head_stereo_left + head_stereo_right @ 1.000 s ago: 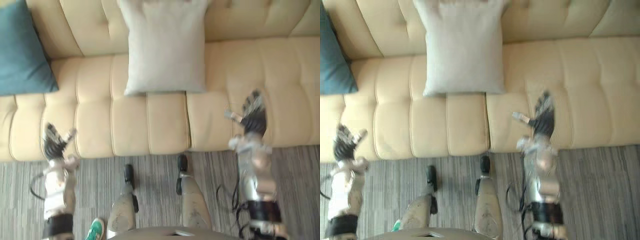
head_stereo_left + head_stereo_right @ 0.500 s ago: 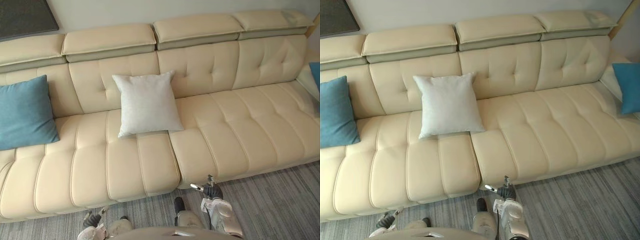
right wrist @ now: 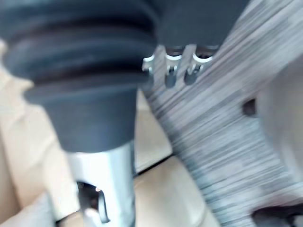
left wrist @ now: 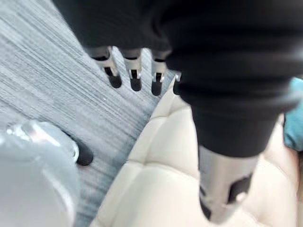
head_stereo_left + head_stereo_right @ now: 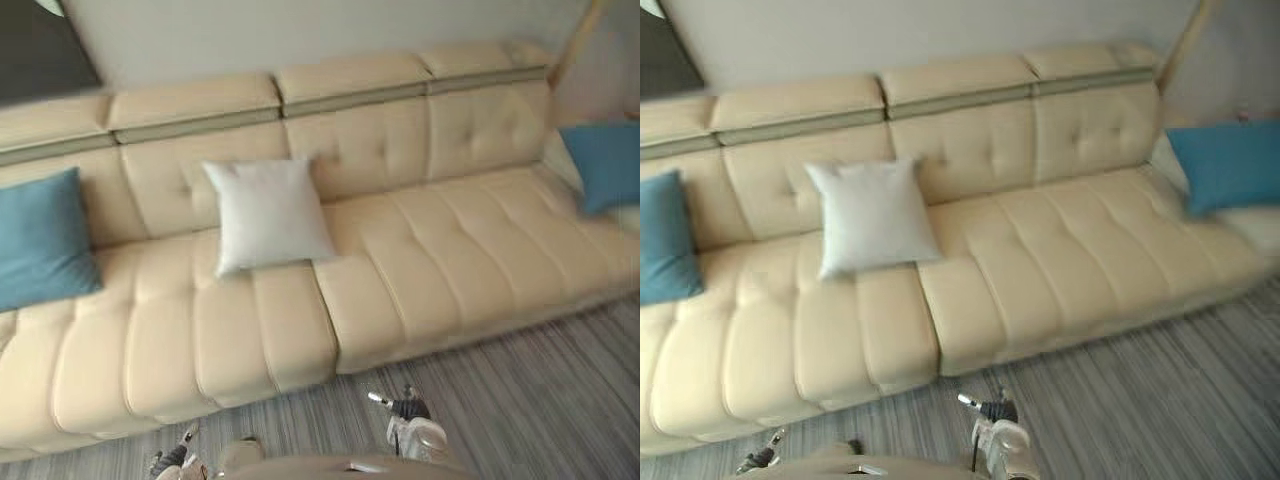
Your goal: Pick up cushions and gather them together orderly.
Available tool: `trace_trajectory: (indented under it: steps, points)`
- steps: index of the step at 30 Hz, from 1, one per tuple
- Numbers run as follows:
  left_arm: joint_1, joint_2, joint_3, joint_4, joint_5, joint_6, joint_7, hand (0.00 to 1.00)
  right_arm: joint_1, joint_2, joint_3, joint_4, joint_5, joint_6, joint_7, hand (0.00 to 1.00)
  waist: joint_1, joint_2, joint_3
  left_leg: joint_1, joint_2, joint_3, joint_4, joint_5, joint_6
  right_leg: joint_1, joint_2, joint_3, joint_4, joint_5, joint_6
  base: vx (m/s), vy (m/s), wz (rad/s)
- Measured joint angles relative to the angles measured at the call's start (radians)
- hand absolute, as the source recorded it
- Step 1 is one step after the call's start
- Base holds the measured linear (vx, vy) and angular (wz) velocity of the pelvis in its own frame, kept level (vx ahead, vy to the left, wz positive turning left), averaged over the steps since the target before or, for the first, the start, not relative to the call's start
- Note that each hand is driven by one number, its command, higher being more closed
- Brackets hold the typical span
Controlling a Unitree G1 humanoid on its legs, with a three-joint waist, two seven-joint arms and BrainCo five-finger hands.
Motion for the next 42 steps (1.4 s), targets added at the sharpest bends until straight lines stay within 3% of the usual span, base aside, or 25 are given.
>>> trace_trajectory:
  steps: [4, 7, 8, 9, 10, 11, 12, 13, 15, 18, 22, 23, 24, 25, 26, 27, 28, 30, 32, 34, 35, 36, 37, 40, 42]
  points:
    - [0.004, 0.005, -0.056, 0.014, -0.002, 0.000, 0.002, 0.00, 0.011, -0.031, -0.021, 0.024, 0.017, 0.001, -0.020, 0.00, -0.011, 0.014, 0.008, -0.002, 0.001, -0.036, -0.072, 0.043, 0.017, -0.022, 0.029, 0.001, -0.044, 0.050, -0.008, -0.17, -0.011, -0.05]
    - [0.000, 0.002, -0.054, 0.015, 0.002, -0.001, 0.000, 0.00, 0.012, -0.036, -0.047, 0.028, 0.017, 0.001, -0.033, 0.00, -0.009, 0.012, 0.013, 0.013, -0.013, -0.040, -0.109, 0.026, -0.008, -0.042, 0.028, 0.044, -0.048, 0.054, -0.013, -0.11, 0.076, -0.36]
    - [0.003, 0.008, -0.051, 0.019, 0.004, -0.001, -0.001, 0.00, 0.017, -0.028, -0.051, 0.027, 0.017, 0.001, -0.033, 0.00, -0.011, -0.004, 0.013, 0.036, -0.030, -0.029, -0.142, 0.000, -0.036, -0.066, 0.013, 0.093, -0.050, 0.056, -0.017, -0.03, 0.117, -0.89]
    - [-0.003, 0.007, -0.023, 0.019, 0.006, -0.002, -0.004, 0.00, 0.014, -0.014, -0.059, 0.025, 0.017, -0.001, -0.033, 0.00, -0.005, -0.017, 0.019, 0.030, -0.057, -0.033, -0.061, -0.018, -0.001, -0.089, 0.003, 0.140, -0.044, 0.059, -0.019, -0.03, 0.117, -1.05]
    - [-0.005, 0.003, -0.014, 0.019, 0.008, -0.005, -0.005, 0.00, 0.015, -0.016, -0.060, 0.025, 0.017, -0.001, -0.033, 0.00, -0.001, -0.009, 0.017, 0.039, -0.057, -0.041, -0.034, -0.046, 0.009, -0.095, 0.015, 0.164, -0.043, 0.060, -0.016, 0.05, 0.073, -1.48]
    - [-0.001, -0.008, 0.014, 0.020, 0.007, -0.008, -0.014, 0.00, 0.013, -0.012, -0.064, 0.017, 0.017, 0.001, -0.033, 0.00, -0.010, -0.001, 0.023, 0.068, -0.060, -0.037, -0.024, -0.134, 0.019, -0.107, 0.049, 0.231, -0.043, 0.066, -0.019, 0.04, 0.051, -1.46]
    - [0.005, -0.008, 0.015, 0.022, 0.008, -0.010, -0.020, 0.00, 0.015, -0.007, -0.065, 0.003, 0.017, -0.001, -0.032, 0.00, -0.017, 0.000, 0.027, 0.069, -0.068, -0.037, -0.023, -0.165, 0.016, -0.111, 0.055, 0.266, -0.065, 0.080, -0.020, 0.04, 0.072, -1.38]
    - [0.007, -0.004, 0.013, 0.022, 0.008, -0.010, -0.022, 0.00, 0.016, -0.004, -0.065, 0.006, 0.017, 0.000, -0.033, 0.00, -0.018, -0.016, 0.023, 0.073, -0.073, -0.036, -0.022, -0.174, 0.017, -0.115, 0.058, 0.283, -0.072, 0.093, -0.019, 0.02, 0.077, -1.02]
    - [0.002, 0.009, 0.006, 0.022, 0.009, -0.008, -0.024, 0.00, 0.017, 0.009, -0.083, 0.027, 0.018, 0.005, -0.033, 0.00, -0.029, -0.023, 0.019, 0.080, -0.071, -0.010, -0.006, -0.183, 0.020, -0.130, 0.079, 0.335, -0.107, 0.144, -0.015, 0.07, 0.057, -1.04]
    - [-0.007, 0.011, 0.003, 0.031, 0.040, -0.006, -0.022, 0.00, 0.008, 0.009, -0.086, 0.030, 0.018, 0.007, -0.033, 0.00, -0.025, -0.021, 0.022, 0.105, -0.061, 0.024, 0.017, -0.184, 0.029, -0.124, 0.122, 0.425, -0.154, 0.216, 0.008, 0.15, 0.059, -1.06]
    - [-0.036, 0.014, -0.027, 0.052, 0.074, 0.003, -0.023, 0.00, -0.038, 0.009, -0.084, 0.033, 0.019, 0.005, -0.033, 0.00, -0.017, -0.006, 0.047, 0.152, -0.049, 0.099, 0.019, -0.192, 0.041, -0.136, 0.166, 0.494, -0.170, 0.279, 0.008, 0.12, 0.029, -1.27]
    - [-0.041, 0.015, -0.046, 0.052, 0.085, 0.004, -0.025, 0.00, -0.054, 0.013, -0.078, 0.037, 0.020, 0.004, -0.033, 0.00, -0.013, 0.000, 0.048, 0.156, -0.043, 0.143, 0.020, -0.196, 0.046, -0.162, 0.184, 0.451, -0.175, 0.321, -0.001, 0.00, -0.004, -1.72]
    - [-0.052, 0.016, -0.075, 0.048, 0.092, 0.004, -0.031, 0.00, -0.080, 0.024, -0.079, 0.036, 0.032, 0.002, -0.033, 0.00, -0.006, 0.019, 0.060, 0.156, -0.020, 0.203, 0.018, -0.195, 0.048, -0.187, 0.165, 0.247, -0.185, 0.308, -0.089, 0.00, -0.035, -1.60]
    - [-0.055, 0.020, -0.109, 0.037, 0.100, 0.004, -0.036, 0.00, -0.093, 0.023, -0.081, 0.039, 0.036, 0.005, -0.033, 0.00, -0.005, 0.010, 0.062, 0.173, -0.025, 0.246, -0.002, -0.200, 0.042, -0.218, 0.112, -0.011, -0.093, 0.198, -0.143, 0.00, -0.041, -1.24]
    - [-0.057, 0.021, -0.126, 0.034, 0.106, 0.005, -0.040, 0.00, -0.087, 0.019, -0.084, 0.040, 0.036, 0.005, -0.034, 0.00, -0.006, 0.016, 0.070, 0.182, -0.025, 0.266, -0.002, -0.200, 0.041, -0.226, 0.078, -0.101, -0.068, 0.172, -0.141, 0.01, 0.000, -0.85]
    - [-0.054, 0.025, -0.147, 0.031, 0.110, 0.005, -0.045, 0.00, -0.090, 0.012, -0.084, 0.039, 0.035, 0.001, -0.034, 0.00, -0.007, 0.028, 0.080, 0.194, -0.026, 0.296, 0.003, -0.201, 0.040, -0.225, 0.021, -0.260, -0.028, 0.150, -0.152, 0.03, 0.016, -0.90]
    - [-0.050, 0.031, -0.155, 0.032, 0.116, 0.005, -0.046, 0.00, -0.089, 0.006, -0.083, 0.046, 0.035, 0.000, -0.035, 0.00, -0.005, 0.022, 0.079, 0.219, -0.031, 0.311, 0.005, -0.209, 0.030, -0.198, -0.016, -0.355, -0.020, 0.169, -0.126, 0.04, 0.008, -0.88]
    - [-0.053, 0.042, -0.180, 0.032, 0.125, 0.005, -0.051, 0.00, -0.098, -0.013, -0.088, 0.073, 0.035, -0.001, -0.036, 0.00, -0.010, 0.035, 0.081, 0.231, -0.010, 0.307, 0.024, -0.210, 0.030, -0.192, 0.036, -0.287, -0.041, 0.168, -0.117, 0.07, -0.133, -0.79]
    - [-0.055, 0.046, -0.196, 0.038, 0.128, 0.005, -0.051, 0.00, -0.099, -0.014, -0.093, 0.088, 0.036, 0.000, -0.038, 0.00, -0.007, 0.027, 0.085, 0.220, 0.006, 0.304, 0.093, -0.211, 0.028, -0.188, 0.054, -0.257, -0.045, 0.153, -0.122, 0.10, -0.172, -0.69]
    - [-0.054, 0.048, -0.192, 0.039, 0.128, 0.005, -0.053, 0.00, -0.090, -0.016, -0.124, 0.108, 0.050, 0.000, -0.040, 0.00, -0.008, 0.028, 0.088, 0.175, 0.043, 0.275, 0.276, -0.215, 0.024, -0.149, 0.075, -0.230, -0.052, 0.135, -0.127, 0.17, -0.156, -0.47]
    - [-0.054, 0.043, -0.188, 0.030, 0.128, 0.005, -0.053, 0.00, -0.076, -0.020, -0.132, 0.103, 0.056, -0.001, -0.044, 0.00, -0.008, 0.034, 0.098, 0.134, 0.072, 0.242, 0.425, -0.207, 0.036, -0.117, 0.089, -0.220, -0.051, 0.121, -0.133, 0.16, -0.066, -0.31]
    - [-0.053, 0.037, -0.181, 0.018, 0.128, 0.005, -0.055, 0.00, -0.052, -0.025, -0.125, 0.084, 0.067, -0.001, -0.061, 0.00, -0.006, 0.039, 0.109, 0.046, 0.114, 0.186, 0.649, -0.196, 0.072, -0.085, 0.111, -0.204, -0.041, 0.096, -0.150, 0.15, -0.046, -0.37]
    - [-0.053, 0.036, -0.177, 0.010, 0.127, 0.005, -0.060, 0.00, -0.051, -0.024, -0.125, 0.074, 0.079, -0.001, -0.065, 0.00, -0.003, 0.041, 0.111, 0.020, 0.122, 0.175, 0.712, -0.204, 0.078, -0.080, 0.115, -0.194, -0.034, 0.087, -0.155, 0.14, -0.017, -0.47]
    - [-0.045, 0.034, -0.171, -0.027, 0.126, 0.003, -0.062, 0.00, -0.045, -0.021, -0.117, 0.058, 0.096, 0.000, -0.075, 0.00, 0.012, 0.039, 0.116, -0.113, 0.086, 0.141, 0.823, -0.243, 0.069, -0.054, 0.123, -0.123, -0.022, 0.062, -0.161, 0.17, 0.014, -0.71]
    - [-0.035, 0.023, -0.178, -0.072, 0.124, -0.003, -0.062, 0.00, -0.046, -0.021, -0.119, 0.058, 0.096, 0.003, -0.075, 0.00, 0.047, 0.038, 0.115, -0.189, 0.010, 0.114, 0.686, -0.276, 0.057, -0.051, 0.120, -0.033, -0.033, 0.054, -0.154, 0.17, 0.099, -1.02]
